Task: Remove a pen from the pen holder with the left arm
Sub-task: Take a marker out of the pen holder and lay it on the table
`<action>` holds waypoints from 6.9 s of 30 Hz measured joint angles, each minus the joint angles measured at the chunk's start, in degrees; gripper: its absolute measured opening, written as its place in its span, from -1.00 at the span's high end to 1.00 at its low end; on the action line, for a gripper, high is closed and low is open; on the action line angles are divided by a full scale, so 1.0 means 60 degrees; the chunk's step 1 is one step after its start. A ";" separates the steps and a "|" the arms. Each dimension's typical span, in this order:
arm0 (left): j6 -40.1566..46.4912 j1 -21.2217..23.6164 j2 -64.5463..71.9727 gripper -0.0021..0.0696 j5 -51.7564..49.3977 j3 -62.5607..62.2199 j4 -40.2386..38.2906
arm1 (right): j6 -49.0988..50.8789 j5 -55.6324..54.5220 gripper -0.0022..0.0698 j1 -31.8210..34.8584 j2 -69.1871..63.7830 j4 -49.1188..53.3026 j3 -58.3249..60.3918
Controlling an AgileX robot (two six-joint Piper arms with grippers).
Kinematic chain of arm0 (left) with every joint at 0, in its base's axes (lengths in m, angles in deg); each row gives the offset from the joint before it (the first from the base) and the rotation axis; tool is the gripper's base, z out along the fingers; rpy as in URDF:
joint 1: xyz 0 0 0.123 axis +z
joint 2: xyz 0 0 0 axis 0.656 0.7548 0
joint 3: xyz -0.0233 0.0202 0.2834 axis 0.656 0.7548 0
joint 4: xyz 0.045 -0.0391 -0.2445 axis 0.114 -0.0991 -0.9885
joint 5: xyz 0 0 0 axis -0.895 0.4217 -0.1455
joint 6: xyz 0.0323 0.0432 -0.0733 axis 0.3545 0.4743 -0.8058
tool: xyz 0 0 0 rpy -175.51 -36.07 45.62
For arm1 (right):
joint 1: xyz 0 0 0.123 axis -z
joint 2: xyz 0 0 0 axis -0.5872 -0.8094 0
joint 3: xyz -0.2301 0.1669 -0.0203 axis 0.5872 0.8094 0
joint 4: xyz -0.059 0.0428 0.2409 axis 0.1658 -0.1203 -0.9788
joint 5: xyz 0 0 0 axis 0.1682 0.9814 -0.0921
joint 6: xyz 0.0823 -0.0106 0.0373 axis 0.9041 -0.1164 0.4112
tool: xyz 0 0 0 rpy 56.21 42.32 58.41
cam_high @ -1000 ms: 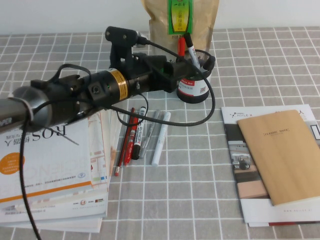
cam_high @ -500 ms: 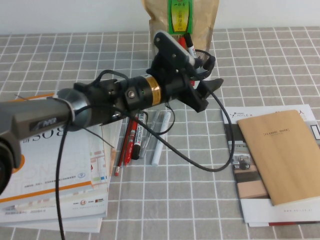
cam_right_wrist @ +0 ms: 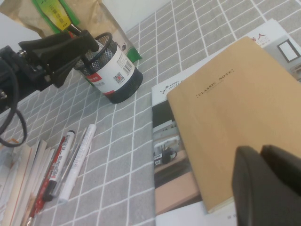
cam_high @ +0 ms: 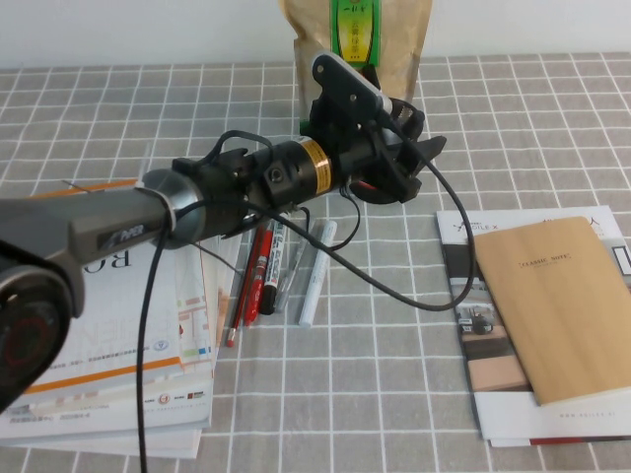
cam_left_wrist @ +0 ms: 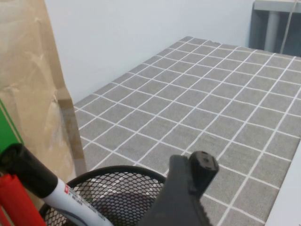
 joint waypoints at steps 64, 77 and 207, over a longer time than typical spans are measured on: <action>-0.2742 0.0171 -0.1626 0.60 -0.2177 -0.1841 0.1136 | 0.0000 -0.0017 0.97 0.0000 0.0000 0.0000 0.0000; 0.5648 0.0171 -0.4117 0.60 -0.7443 -0.0448 -0.7410 | 0.0000 -0.0017 0.97 0.0000 0.0000 0.0000 0.0000; 0.4952 0.5699 -2.0284 0.94 -0.7628 1.4227 -0.6959 | 0.0000 -0.0017 0.97 0.0000 0.0000 0.0000 0.0000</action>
